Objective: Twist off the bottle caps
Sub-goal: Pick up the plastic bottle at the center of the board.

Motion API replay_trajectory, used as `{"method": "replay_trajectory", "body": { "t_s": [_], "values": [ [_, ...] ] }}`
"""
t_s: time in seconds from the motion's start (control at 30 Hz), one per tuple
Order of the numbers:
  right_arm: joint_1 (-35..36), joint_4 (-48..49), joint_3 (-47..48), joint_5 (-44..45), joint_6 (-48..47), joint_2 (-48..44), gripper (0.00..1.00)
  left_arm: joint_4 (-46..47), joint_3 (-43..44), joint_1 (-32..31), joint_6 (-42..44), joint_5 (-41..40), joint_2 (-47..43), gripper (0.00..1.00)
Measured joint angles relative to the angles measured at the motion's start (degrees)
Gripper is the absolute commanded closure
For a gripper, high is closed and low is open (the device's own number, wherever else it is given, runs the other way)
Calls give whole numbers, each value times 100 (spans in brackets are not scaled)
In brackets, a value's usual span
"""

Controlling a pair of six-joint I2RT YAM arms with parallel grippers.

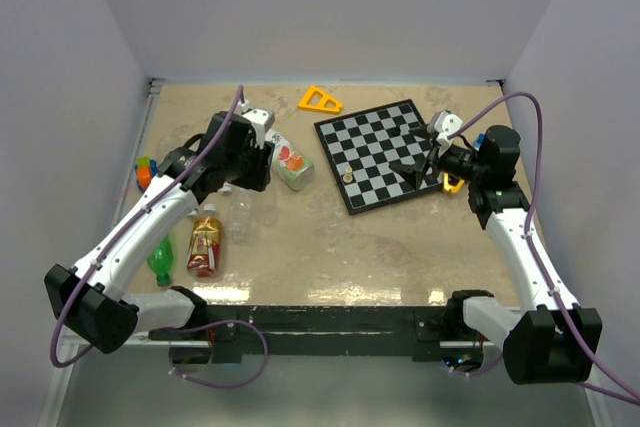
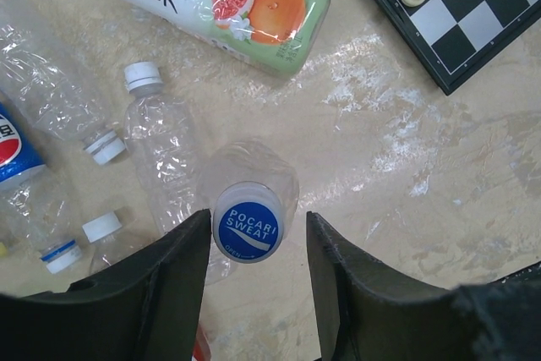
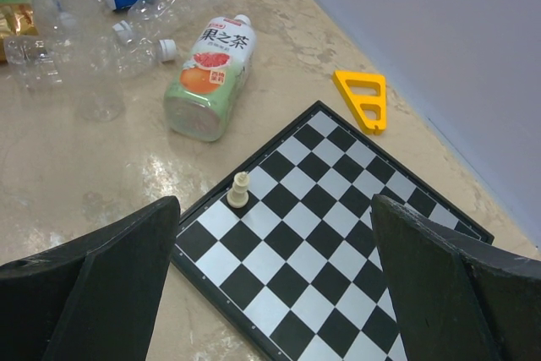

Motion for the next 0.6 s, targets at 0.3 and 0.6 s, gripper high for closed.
{"method": "replay_trajectory", "body": {
  "t_s": [0.3,0.6],
  "values": [
    [0,-2,2,0,-2,0,2,-131,35,-50,55,-87,111,79],
    [0,-48,2,-2,-28,0,2,-240,153,-52,98,-35,96,100]
  ]
}}
